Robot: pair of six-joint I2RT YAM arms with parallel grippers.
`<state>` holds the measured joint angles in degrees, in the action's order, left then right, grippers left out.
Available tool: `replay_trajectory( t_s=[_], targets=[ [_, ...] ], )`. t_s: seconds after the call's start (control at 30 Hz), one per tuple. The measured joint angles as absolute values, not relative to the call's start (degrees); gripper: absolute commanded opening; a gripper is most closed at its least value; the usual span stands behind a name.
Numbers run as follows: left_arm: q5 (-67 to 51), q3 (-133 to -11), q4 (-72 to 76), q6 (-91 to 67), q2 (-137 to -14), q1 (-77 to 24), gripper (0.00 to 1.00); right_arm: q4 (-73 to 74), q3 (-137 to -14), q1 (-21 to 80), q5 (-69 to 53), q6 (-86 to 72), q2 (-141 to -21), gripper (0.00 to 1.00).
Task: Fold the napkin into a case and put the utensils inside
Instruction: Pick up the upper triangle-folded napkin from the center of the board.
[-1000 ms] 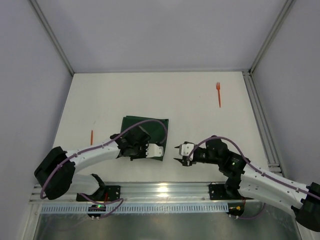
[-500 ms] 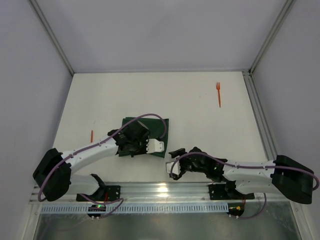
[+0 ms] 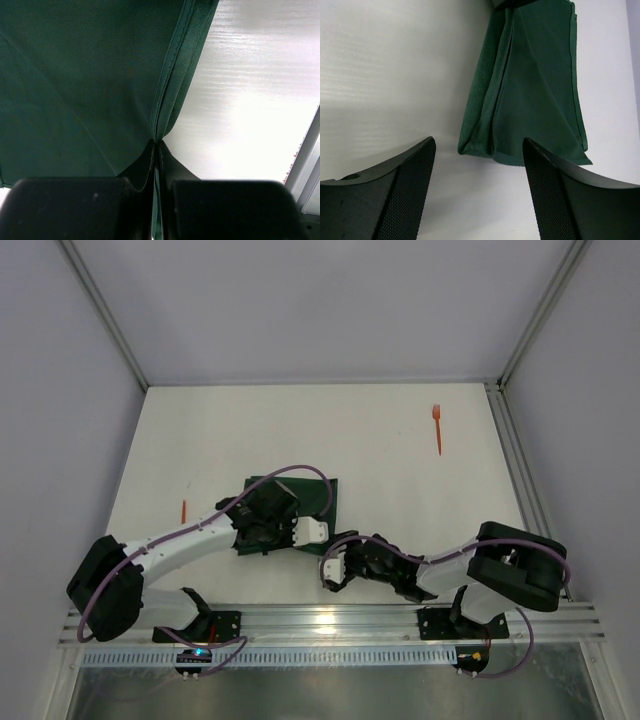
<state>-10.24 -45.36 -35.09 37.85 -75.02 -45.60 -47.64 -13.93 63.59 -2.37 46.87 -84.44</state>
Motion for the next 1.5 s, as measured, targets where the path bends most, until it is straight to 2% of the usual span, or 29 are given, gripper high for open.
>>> replay_trajectory(
  t_s=[0.07, 0.27, 0.53, 0.67, 0.77, 0.8, 0.87, 0.9, 1.07, 1.2, 1.3, 1.5],
  targets=[
    [-10.39, -45.50, -35.20, 37.82, -75.05, -45.56, 0.00, -49.30, -14.55, 63.59, -2.37, 46.87, -86.24, 0.72],
    [-11.44, -45.76, -35.55, 37.69, -75.13, -44.64, 0.00, -51.81, -15.22, 63.61, -2.22, 46.87, -89.19, 0.53],
    [-13.54, -45.87, -36.03, 37.63, -75.16, -43.94, 0.00, -50.65, -15.94, 63.64, -1.61, 47.53, -89.30, 0.17],
    [-14.17, -45.87, -36.47, 37.63, -75.16, -43.86, 0.00, -49.91, -17.41, 63.64, -0.12, 46.37, -89.21, 0.05],
    [-14.22, -45.87, -36.75, 37.54, -75.16, -43.83, 0.00, -48.27, -18.85, 63.64, 0.47, 45.15, -88.53, 0.04],
    [-14.33, -45.87, -36.82, 37.43, -75.16, -43.75, 0.10, -47.83, -19.25, 63.64, 0.54, 44.71, -88.09, 0.04],
    [-14.70, -45.87, -36.82, 37.19, -75.07, -43.40, 0.22, -46.96, -19.68, 63.61, 0.27, 43.55, -86.87, 0.04],
    [-15.07, -45.87, -36.95, 36.60, -74.78, -43.09, 0.34, -46.24, -19.88, 63.57, -0.03, 42.85, -86.08, 0.04],
    [-16.62, -45.87, -37.52, 36.64, -71.96, -40.62, 0.59, -40.66, -21.93, 61.76, -3.44, 39.46, -82.00, 0.04],
    [-18.41, -45.87, -38.74, 36.29, -69.65, -39.86, 0.74, -36.51, -24.27, 59.61, -6.55, 37.45, -80.84, 0.04],
    [-18.72, -45.98, -39.31, 35.22, -68.58, -39.13, 0.81, -32.42, -26.68, 58.59, -10.02, 35.94, -80.60, 0.04],
    [-18.41, -45.98, -37.06, 31.03, -65.95, -38.37, 0.88, -27.99, -30.59, 56.36, -16.36, 32.64, -80.16, 0.04]
  ],
)
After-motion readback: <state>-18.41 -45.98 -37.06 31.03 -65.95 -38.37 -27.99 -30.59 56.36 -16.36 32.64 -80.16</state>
